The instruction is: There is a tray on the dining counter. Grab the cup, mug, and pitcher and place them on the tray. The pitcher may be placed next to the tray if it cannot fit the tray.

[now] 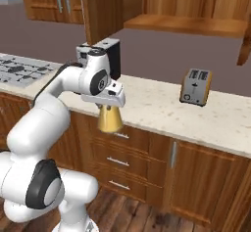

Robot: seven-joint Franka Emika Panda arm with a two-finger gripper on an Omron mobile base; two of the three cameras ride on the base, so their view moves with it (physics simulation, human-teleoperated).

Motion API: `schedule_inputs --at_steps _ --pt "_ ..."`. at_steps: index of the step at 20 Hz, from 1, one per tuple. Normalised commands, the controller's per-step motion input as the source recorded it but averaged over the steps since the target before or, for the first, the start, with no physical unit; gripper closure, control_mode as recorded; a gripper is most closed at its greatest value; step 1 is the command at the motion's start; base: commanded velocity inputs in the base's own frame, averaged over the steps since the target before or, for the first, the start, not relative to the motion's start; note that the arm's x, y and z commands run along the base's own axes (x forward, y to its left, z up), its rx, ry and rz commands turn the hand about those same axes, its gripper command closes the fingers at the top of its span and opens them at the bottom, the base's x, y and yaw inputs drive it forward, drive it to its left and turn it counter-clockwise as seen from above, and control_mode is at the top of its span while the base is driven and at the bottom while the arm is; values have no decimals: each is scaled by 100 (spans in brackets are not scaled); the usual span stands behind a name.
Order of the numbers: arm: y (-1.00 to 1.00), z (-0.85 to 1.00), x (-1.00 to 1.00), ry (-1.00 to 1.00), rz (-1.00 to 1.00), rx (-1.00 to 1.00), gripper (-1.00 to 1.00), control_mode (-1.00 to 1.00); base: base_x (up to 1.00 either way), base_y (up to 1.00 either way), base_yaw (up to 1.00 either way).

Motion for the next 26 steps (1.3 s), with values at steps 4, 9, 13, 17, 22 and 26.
schedule_inputs --at_steps 4,9,13,17,22,26 --pt "0 0 0 0 0 0 100 100 -53 45 100" --pt "0 0 0 0 0 0 100 100 -34 58 100" --pt "0 0 0 0 0 0 100 100 -38 57 100" --pt "0 0 0 0 0 0 100 100 -23 25 100" --pt "0 0 0 0 0 0 100 100 -5 12 100" --pt "0 0 0 0 0 0 100 100 -1 23 100"
